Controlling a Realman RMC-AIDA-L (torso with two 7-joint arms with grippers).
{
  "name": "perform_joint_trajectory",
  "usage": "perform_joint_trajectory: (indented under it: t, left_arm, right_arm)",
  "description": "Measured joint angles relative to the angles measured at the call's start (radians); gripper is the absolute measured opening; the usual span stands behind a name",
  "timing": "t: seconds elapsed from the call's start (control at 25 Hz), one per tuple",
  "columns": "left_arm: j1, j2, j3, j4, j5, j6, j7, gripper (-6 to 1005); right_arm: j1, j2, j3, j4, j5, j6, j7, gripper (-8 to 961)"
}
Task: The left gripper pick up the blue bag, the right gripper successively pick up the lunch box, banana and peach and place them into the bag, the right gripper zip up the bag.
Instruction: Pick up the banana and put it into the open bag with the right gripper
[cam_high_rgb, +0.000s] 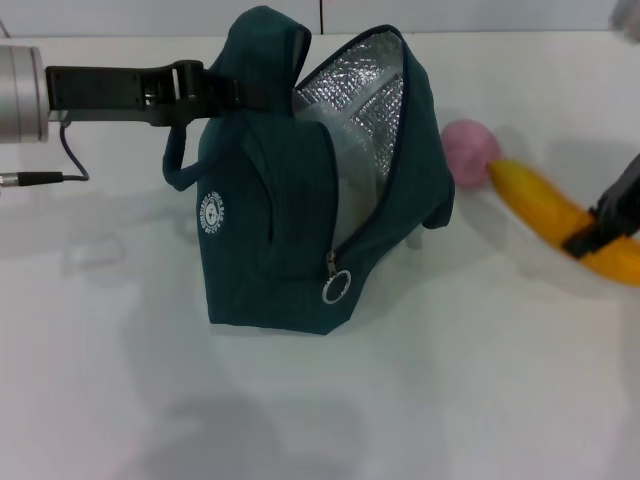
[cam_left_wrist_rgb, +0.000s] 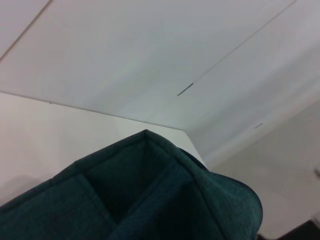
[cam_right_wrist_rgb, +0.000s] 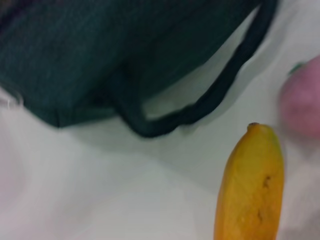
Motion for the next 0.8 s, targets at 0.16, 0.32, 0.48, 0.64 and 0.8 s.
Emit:
perform_joint_trajectory:
  t: [0.16, 0.32, 0.48, 0.64, 0.8]
  left_arm:
    - [0.0, -0.003, 0.0, 0.0, 0.0, 0.001, 0.0, 49]
    - [0.003, -0.004, 0.0, 0.0, 0.0, 0.002, 0.001, 49]
    - [0.004, -0.006, 0.0, 0.0, 0.0, 0.004, 0.001, 49]
    - [0.004, -0.007, 0.0, 0.0, 0.0, 0.003, 0.002, 49]
    - [0.001, -0.009, 0.0, 0.0, 0.0, 0.003, 0.002, 49]
  right_arm:
    - [-0.007, -0.004, 0.201, -0.055, 0.023, -0.054, -0.038, 415]
    - [-0.011, -0.013, 0.346, -0.088, 0.116, -0.097, -0.062, 416]
    - [-0.045, -0.025, 0.427, -0.122, 0.339, -0.116, -0.087, 416]
    - [-0.078, -0.031, 0.439, -0.12, 0.576, -0.114, -0.125, 416]
    - [-0.086, -0.02, 0.44, -0.077, 0.736, -0.092, -0.194, 417]
